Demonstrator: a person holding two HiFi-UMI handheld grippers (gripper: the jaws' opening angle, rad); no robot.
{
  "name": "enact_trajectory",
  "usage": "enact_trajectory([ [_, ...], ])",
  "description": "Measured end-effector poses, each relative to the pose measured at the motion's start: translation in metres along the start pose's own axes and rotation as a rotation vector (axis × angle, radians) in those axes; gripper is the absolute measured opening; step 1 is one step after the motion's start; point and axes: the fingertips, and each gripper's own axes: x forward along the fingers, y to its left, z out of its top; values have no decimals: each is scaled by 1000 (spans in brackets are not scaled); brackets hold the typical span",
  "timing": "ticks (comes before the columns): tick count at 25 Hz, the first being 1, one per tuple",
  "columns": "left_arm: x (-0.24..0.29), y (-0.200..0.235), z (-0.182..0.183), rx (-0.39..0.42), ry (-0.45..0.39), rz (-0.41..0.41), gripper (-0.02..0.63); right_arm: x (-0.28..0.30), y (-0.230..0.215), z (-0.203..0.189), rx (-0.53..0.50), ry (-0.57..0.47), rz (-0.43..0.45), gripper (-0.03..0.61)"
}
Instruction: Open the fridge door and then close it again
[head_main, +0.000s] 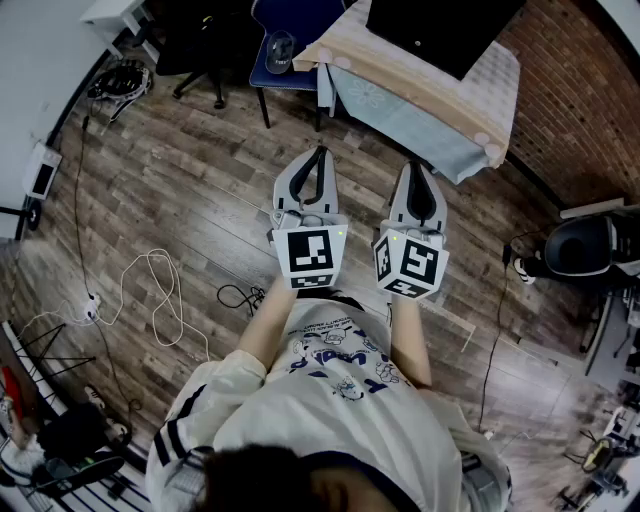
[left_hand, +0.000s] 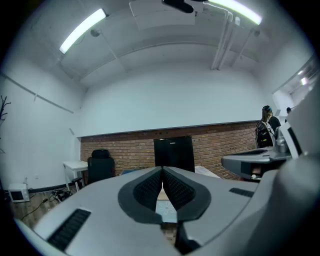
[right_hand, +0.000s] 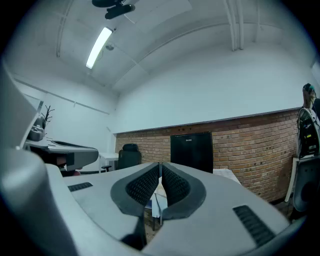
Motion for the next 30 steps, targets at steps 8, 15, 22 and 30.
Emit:
enact_trajectory([
  [8, 11, 10, -3, -3, 8, 7, 18, 11, 2, -3, -2, 11, -2, 40],
  [15, 34, 21, -7, -16, 12, 4, 18, 37, 3, -7, 18, 22, 7, 41],
  [22, 78, 46, -6, -24, 5, -9, 18, 85, 14, -5, 7, 24, 15, 41],
  [30, 126, 69, -8, -5, 1, -52, 18, 135, 19, -12, 33, 36, -19, 41],
])
